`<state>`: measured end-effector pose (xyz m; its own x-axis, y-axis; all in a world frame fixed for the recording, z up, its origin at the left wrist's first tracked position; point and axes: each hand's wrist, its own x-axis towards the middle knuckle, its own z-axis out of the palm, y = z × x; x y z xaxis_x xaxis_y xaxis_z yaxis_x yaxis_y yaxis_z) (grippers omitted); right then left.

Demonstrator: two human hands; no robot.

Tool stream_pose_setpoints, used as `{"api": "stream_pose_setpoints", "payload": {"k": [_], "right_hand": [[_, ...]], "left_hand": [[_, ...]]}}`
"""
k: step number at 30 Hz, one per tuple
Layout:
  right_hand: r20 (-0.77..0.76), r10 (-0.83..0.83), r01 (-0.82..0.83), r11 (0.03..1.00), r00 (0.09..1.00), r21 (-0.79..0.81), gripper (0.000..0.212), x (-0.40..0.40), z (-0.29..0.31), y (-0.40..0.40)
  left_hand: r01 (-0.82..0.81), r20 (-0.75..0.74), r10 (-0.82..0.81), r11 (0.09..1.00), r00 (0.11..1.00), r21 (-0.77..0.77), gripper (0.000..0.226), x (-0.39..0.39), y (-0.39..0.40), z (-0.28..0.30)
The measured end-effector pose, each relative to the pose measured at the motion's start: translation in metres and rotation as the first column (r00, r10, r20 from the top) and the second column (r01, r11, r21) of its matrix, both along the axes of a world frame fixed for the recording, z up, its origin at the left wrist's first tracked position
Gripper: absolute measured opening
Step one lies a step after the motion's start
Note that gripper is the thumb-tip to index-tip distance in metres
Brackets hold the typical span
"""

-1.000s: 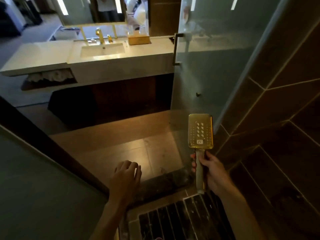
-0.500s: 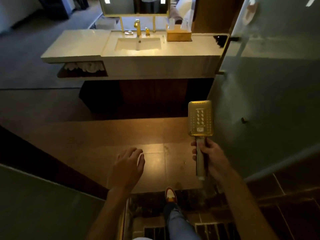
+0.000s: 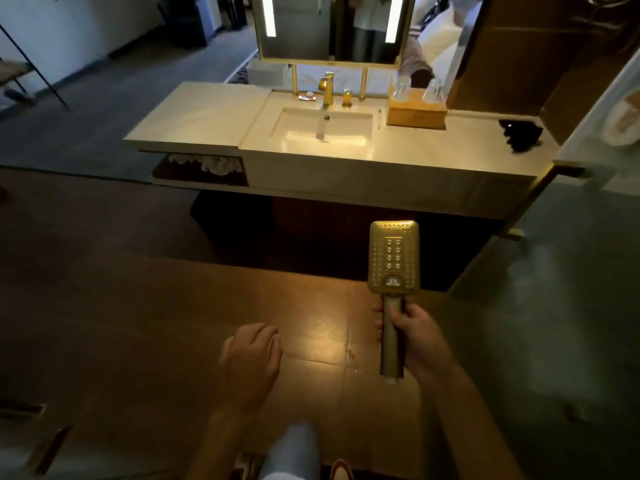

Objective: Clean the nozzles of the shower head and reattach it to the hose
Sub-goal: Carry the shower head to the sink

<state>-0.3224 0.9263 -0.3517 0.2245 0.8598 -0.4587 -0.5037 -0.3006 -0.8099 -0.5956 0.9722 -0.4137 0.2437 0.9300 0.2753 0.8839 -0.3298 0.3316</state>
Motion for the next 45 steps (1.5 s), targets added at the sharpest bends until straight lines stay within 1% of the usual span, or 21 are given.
{"api": "stream_pose_setpoints", "payload": {"k": [2,4,5,7,10,14,17,19,23,29,31,35,39,41,45], "right_hand": [[0.012,0.008,-0.007,1.000,1.000,-0.012,0.021,0.002,0.001,0.036],[0.019,0.024,-0.023,0.999,1.000,-0.026,0.021,0.002,-0.001,0.077],[0.027,0.033,-0.032,0.999,0.999,-0.030,0.021,0.002,-0.004,0.100],[0.055,0.052,-0.050,0.998,0.997,-0.035,0.022,0.001,-0.007,0.145],[0.094,0.066,-0.061,0.997,0.993,-0.054,0.023,-0.004,-0.012,0.224],[0.079,0.096,-0.088,0.991,0.992,-0.100,0.023,-0.010,-0.014,0.323],[0.106,0.108,-0.098,0.990,0.988,-0.100,0.022,-0.012,-0.014,0.394],[0.097,0.116,-0.105,0.988,0.989,-0.110,0.022,-0.010,-0.013,0.437],[0.094,0.109,-0.099,0.989,0.990,-0.106,0.021,-0.003,-0.014,0.513],[0.083,0.119,-0.114,0.992,0.989,-0.063,0.027,0.027,-0.021,0.630],[0.074,0.117,-0.114,0.992,0.990,-0.053,0.028,0.043,-0.025,0.671],[0.000,0.098,-0.098,0.994,0.995,-0.052,0.029,0.076,-0.022,0.748],[-0.090,0.083,-0.088,0.995,0.992,-0.054,0.031,0.107,-0.016,0.813],[-0.114,0.074,-0.082,0.994,0.991,-0.066,0.031,0.118,-0.016,0.844],[-0.165,0.036,-0.044,0.998,0.986,-0.045,0.034,0.125,-0.022,0.888]], "left_hand": [[-0.026,-0.002,0.026,1.000,1.000,-0.004,0.033,0.003,0.034,0.004],[-0.054,0.001,0.054,0.998,0.999,-0.035,0.017,0.004,0.071,0.001],[-0.061,0.005,0.062,0.997,0.998,-0.056,0.013,0.004,0.093,-0.002],[-0.079,0.019,0.082,0.990,0.996,-0.113,0.016,0.003,0.135,-0.010],[-0.102,0.058,0.113,0.982,0.992,-0.161,0.018,-0.005,0.212,-0.019],[-0.109,0.056,0.124,0.970,0.991,-0.215,0.020,-0.015,0.308,-0.018],[-0.091,-0.005,0.092,0.970,0.996,-0.226,0.019,-0.015,0.378,-0.008],[-0.062,-0.029,0.057,0.970,0.998,-0.236,0.018,-0.012,0.422,0.000],[0.018,0.008,-0.016,0.943,1.000,-0.331,0.020,0.001,0.504,0.010],[0.068,0.178,0.033,0.847,0.983,-0.528,0.016,0.047,0.625,0.008],[0.072,0.243,0.088,0.811,0.966,-0.580,0.018,0.071,0.666,0.009],[0.091,0.368,0.221,0.738,0.903,-0.668,0.021,0.120,0.732,0.015],[0.196,0.497,0.289,0.672,0.819,-0.714,0.020,0.168,0.781,0.023],[0.257,0.535,0.325,0.613,0.780,-0.747,0.020,0.188,0.803,0.025],[0.424,0.606,0.438,0.448,0.664,-0.787,0.026,0.218,0.838,0.025]]}}
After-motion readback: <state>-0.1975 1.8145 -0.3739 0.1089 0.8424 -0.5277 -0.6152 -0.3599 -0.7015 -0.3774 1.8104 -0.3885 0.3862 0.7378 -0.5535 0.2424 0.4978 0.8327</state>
